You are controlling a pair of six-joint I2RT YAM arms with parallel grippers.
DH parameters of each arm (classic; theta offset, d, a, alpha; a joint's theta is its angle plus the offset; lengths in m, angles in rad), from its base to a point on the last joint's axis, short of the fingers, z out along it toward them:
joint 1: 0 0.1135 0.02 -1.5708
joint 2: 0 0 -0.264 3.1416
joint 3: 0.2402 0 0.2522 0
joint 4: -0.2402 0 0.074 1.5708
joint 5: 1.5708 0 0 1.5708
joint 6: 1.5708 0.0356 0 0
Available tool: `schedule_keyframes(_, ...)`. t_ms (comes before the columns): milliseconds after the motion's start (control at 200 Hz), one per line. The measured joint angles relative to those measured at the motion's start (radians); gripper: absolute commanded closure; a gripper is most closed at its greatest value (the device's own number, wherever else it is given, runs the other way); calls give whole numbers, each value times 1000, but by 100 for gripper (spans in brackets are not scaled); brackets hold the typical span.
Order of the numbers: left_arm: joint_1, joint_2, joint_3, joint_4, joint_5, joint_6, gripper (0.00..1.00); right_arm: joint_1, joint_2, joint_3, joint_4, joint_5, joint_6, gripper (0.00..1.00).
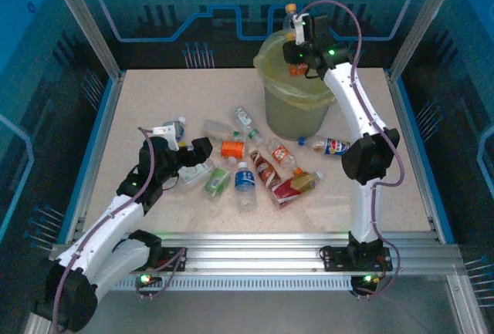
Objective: Put the plastic bottles in the bin
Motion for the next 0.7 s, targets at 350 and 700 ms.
schedule_keyframes(350,0,-10,0,-14,-19,0,1,-43,-101,-255,65,-90,17,53)
schedule_keyframes(700,0,-10,22,-64,-37,-1,1,-50,-101,-297,77,-108,-15,36)
